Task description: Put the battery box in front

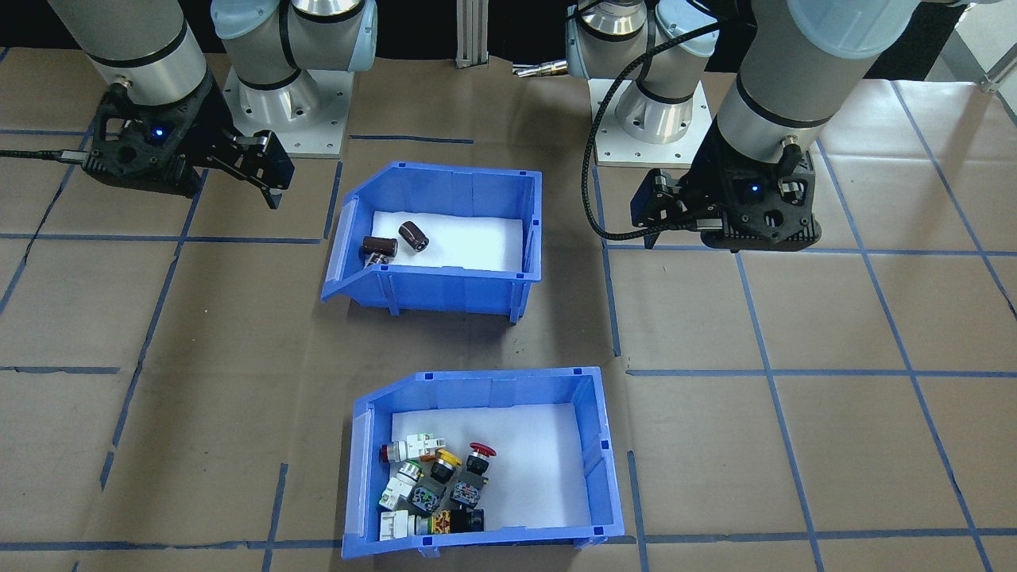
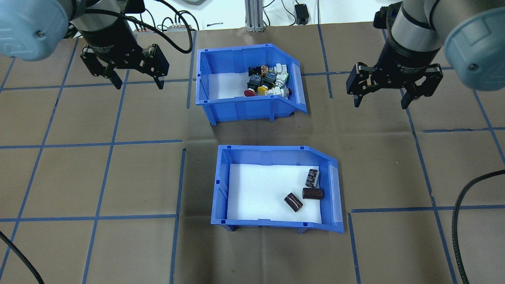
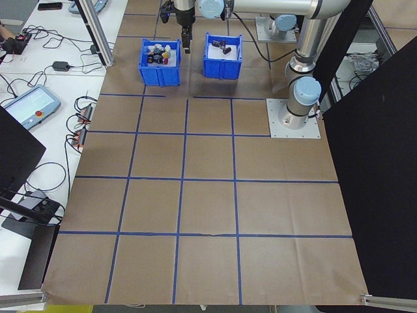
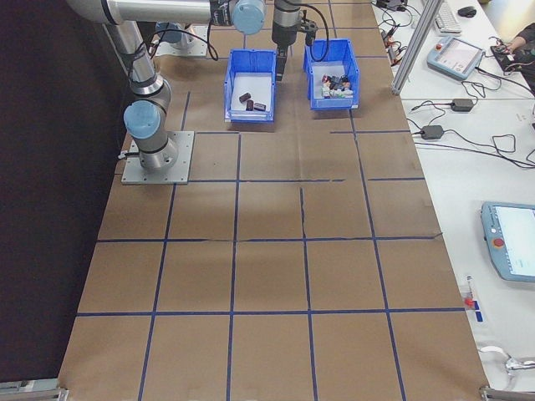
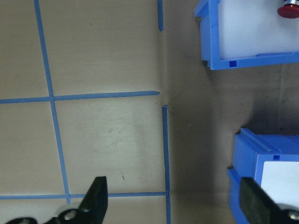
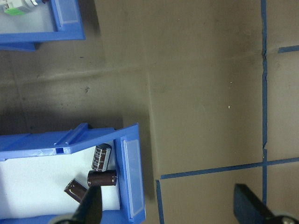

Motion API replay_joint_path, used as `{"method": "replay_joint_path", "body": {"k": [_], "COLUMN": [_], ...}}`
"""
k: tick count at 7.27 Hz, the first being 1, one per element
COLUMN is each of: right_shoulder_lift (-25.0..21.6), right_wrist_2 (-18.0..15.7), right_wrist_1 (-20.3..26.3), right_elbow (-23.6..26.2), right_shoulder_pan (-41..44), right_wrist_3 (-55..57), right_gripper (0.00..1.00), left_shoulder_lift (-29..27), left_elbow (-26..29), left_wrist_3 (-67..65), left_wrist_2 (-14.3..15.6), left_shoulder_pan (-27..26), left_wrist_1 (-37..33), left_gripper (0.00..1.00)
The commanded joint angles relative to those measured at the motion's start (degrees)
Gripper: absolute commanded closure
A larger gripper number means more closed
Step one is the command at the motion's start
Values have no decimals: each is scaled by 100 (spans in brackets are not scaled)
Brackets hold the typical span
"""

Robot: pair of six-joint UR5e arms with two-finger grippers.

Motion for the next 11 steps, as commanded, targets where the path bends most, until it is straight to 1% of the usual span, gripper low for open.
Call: {"method": "replay_joint_path", "body": {"k": [1, 6, 9, 10, 11], "right_shoulder_lift": [-39, -40, 4, 126, 345], "right_wrist_2": [1, 18, 27, 27, 36], "right_wrist_1": [-16, -16, -24, -286, -340], "right_elbow": [18, 53, -17, -52, -287], "right_shoulder_pan": [16, 25, 25, 25, 33], "right_wrist_3": [4, -13, -153, -806, -1144], "right_gripper": [0, 0, 0, 0, 0], "left_shoulder_lift": [-1, -10, -18, -18, -1], "left_elbow": [0, 0, -9, -44, -105], "left_wrist_3": [-2, 6, -2, -46, 6], "left_wrist_2": [-4, 5, -4, -13, 5], "left_shoulder_pan": [0, 9, 9, 9, 44], "left_wrist_1": [0, 9, 9, 9, 9], "left_gripper": [0, 0, 0, 0, 0]}}
